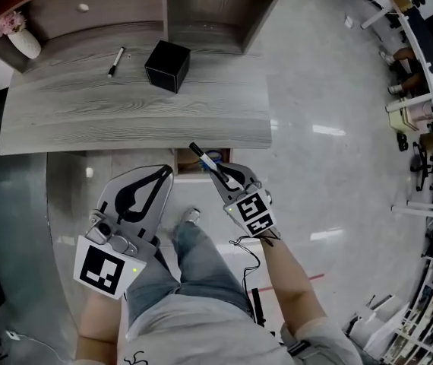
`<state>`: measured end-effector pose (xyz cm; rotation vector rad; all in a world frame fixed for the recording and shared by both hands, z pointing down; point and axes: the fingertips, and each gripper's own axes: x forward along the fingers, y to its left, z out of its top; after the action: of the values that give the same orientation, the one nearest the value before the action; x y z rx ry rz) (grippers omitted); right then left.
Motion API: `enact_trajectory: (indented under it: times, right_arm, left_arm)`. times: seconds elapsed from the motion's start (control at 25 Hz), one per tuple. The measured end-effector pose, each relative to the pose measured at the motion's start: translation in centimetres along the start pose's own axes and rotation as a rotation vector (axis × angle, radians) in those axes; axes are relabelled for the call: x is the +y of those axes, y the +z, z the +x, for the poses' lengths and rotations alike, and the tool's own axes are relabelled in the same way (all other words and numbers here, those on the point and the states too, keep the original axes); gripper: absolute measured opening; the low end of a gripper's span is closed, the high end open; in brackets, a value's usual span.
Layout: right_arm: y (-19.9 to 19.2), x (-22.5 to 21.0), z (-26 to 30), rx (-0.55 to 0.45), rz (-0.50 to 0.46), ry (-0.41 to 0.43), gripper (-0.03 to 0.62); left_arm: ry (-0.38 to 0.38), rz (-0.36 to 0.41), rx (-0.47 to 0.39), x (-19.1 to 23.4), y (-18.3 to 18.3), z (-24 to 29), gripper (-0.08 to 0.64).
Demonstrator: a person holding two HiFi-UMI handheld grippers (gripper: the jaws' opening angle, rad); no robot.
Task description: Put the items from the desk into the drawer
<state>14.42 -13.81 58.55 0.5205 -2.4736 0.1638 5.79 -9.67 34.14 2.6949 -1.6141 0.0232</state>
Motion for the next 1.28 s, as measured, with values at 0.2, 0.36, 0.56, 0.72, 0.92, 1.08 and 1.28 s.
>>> enact_trajectory:
  times: [0.2, 0.36, 0.56, 0.72, 0.92, 1.08, 1.28]
  right_arm:
    - [-2.7, 0.1, 1.4, 0.066, -0.031, 0.027, 0.071]
    - [-4.4, 0.3, 2.4, 0.104, -0.045, 0.050, 0.071]
    - [-5.9, -0.1, 3.9, 0.172, -0.081, 0.059, 0.071]
    - [-7.0, -0.3, 5.4, 0.215, -0.084, 0.063, 0.072]
    - [-7.9, -0.6, 6.8, 0.268, -0.106, 0.063, 0.072]
    - [-8.6, -0.6, 7.8, 0.310, -0.128, 0.074, 0.075]
    - [-8.9, -1.3, 8.3, 0.320, -0.135, 0.040, 0.083]
  left_arm:
    - [0.014, -0.006, 0.011, 0.3, -1.0, 0.5, 0.011]
    - [0.028, -0.011, 0.021, 0.4, -1.5, 0.6, 0.011]
    - [0.044, -0.012, 0.042, 0.6, -2.2, 0.3, 0.011]
    - [0.057, -0.015, 0.052, 1.1, -2.6, 0.0, 0.011]
    - [0.063, -0.017, 0.061, 1.4, -2.9, 0.0, 0.011]
    - [0.071, -0.025, 0.067, 1.9, -3.3, 0.2, 0.011]
    - [0.072, -0.024, 0.068, 2.2, -3.4, 0.3, 0.011]
